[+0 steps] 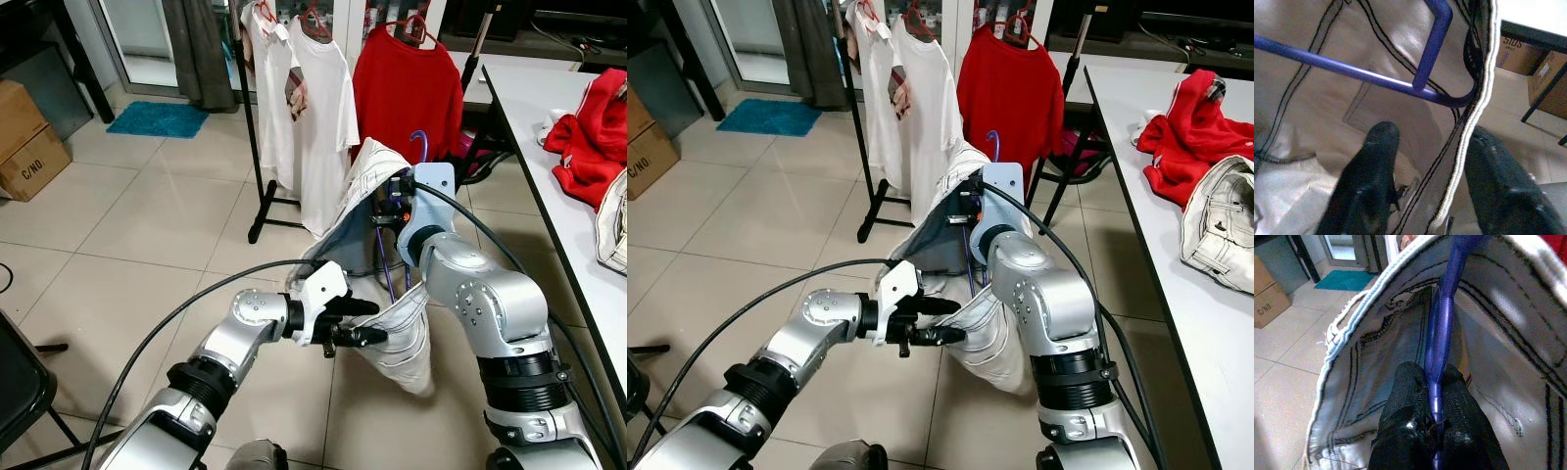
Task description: Hang hanger
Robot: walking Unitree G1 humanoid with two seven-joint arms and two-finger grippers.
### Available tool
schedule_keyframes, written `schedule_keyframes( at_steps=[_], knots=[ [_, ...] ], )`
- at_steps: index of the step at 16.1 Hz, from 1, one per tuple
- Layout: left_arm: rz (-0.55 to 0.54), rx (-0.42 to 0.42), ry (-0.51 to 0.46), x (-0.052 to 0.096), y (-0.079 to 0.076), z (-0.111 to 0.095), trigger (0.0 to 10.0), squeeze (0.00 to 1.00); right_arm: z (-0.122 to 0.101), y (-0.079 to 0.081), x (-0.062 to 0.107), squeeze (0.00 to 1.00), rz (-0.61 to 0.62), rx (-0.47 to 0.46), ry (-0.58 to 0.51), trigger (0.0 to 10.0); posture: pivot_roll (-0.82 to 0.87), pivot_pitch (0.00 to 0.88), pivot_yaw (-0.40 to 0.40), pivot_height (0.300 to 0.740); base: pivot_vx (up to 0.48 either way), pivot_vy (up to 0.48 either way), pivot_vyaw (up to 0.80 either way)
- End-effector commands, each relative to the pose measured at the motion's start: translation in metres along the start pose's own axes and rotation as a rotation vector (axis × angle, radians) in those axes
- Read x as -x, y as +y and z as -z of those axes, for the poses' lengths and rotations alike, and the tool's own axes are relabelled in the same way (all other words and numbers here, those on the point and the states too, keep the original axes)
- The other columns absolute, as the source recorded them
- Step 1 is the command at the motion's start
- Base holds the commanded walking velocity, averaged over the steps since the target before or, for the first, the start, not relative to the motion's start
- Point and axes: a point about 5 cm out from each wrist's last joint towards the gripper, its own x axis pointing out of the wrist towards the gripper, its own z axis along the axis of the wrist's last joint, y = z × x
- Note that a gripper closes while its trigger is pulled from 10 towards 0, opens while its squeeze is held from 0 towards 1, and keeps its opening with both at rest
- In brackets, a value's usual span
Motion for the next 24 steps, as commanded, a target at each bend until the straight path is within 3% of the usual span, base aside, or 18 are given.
schedule_keyframes(
  at_steps=[1,5,9,13,16,17,18,19,20,24],
  knots=[
    [0.000,-0.028,-0.005,0.002,0.003,-0.006,0.0,0.00,-0.014,0.000,0.002,0.00,-0.009,0.000,-0.061,10.0,0.03,0.019,0.023,0.740,0.000,0.000,0.00],
    [0.012,-0.032,-0.006,0.006,0.003,-0.007,0.0,0.00,-0.011,-0.002,0.003,0.00,0.001,0.002,-0.056,10.0,0.04,0.022,0.022,0.740,0.000,0.000,0.00],
    [0.061,-0.069,-0.024,0.013,-0.001,-0.019,0.0,0.00,0.001,-0.012,0.002,0.00,0.051,0.138,-0.026,10.0,0.04,0.025,0.020,0.740,0.000,0.000,0.00],
    [0.036,-0.098,-0.094,0.027,0.000,-0.041,0.0,0.00,0.021,-0.027,0.000,0.00,0.087,0.142,0.031,10.0,0.04,0.027,0.018,0.740,0.000,0.000,0.00],
    [0.003,-0.097,-0.055,0.027,-0.003,-0.031,0.0,0.00,0.018,-0.024,-0.001,0.00,0.073,0.101,0.020,10.0,0.05,0.029,0.019,0.740,0.000,0.000,0.00],
    [-0.025,-0.118,-0.025,0.023,-0.005,-0.022,10.0,0.00,0.013,-0.022,-0.002,0.00,0.065,0.082,0.002,10.0,0.05,0.028,0.022,0.740,0.000,0.000,0.00],
    [-0.034,-0.124,-0.022,0.022,-0.006,-0.021,10.0,0.00,0.011,-0.021,-0.002,0.00,0.064,0.079,-0.002,10.0,0.05,0.028,0.022,0.740,0.000,0.000,0.00],
    [-0.006,-0.086,-0.023,0.019,-0.010,-0.016,10.0,1.00,0.007,-0.020,-0.002,0.00,0.062,0.065,-0.017,10.0,0.05,0.028,0.022,0.740,0.000,0.000,0.00],
    [0.012,-0.059,-0.034,0.016,-0.013,-0.011,10.0,1.00,0.001,-0.018,-0.002,0.00,0.060,0.057,-0.032,10.0,0.05,0.028,0.022,0.740,0.000,0.000,0.00],
    [-0.010,-0.176,-0.001,0.009,-0.012,-0.003,10.0,1.00,-0.011,-0.011,-0.001,0.00,0.033,0.048,-0.067,10.0,0.05,0.026,0.018,0.740,0.000,0.000,0.00]
  ],
)
